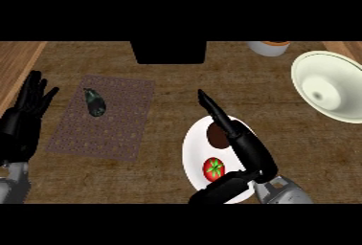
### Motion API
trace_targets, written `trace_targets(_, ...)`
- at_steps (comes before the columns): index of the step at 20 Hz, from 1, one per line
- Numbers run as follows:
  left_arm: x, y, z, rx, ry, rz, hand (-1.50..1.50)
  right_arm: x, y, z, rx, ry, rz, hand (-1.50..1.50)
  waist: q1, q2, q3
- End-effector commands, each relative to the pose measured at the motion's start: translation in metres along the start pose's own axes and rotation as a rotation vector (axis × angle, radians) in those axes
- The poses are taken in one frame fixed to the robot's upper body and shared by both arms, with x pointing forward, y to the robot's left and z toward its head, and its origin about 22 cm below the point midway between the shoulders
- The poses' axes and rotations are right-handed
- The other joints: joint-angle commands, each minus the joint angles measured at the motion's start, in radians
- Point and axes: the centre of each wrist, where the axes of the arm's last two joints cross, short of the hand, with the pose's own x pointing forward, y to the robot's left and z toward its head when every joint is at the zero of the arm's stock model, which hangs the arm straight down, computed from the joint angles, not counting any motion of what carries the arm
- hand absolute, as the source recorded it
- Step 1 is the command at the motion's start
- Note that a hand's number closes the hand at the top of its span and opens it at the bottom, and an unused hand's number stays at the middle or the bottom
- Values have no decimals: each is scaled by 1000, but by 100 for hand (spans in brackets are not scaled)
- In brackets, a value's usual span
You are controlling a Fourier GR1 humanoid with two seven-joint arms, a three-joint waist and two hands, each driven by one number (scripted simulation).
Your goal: Pick the tomato from the plate and place it in the bowl
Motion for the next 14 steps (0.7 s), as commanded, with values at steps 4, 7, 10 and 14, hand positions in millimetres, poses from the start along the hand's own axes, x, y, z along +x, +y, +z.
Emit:
trace_targets(4,7,15,-18,28,-85,57,0,35,52,46,55,-59,262,-150,-9,18,2)
trace_targets(7,3,9,-19,33,-87,70,0,63,29,48,50,35,442,-150,-18,17,0)
trace_targets(10,1,15,-20,9,-85,65,0,90,3,48,58,135,541,-150,-4,21,1)
trace_targets(14,3,23,-19,8,-92,69,0,111,-15,58,251,320,721,-150,2,19,-1)
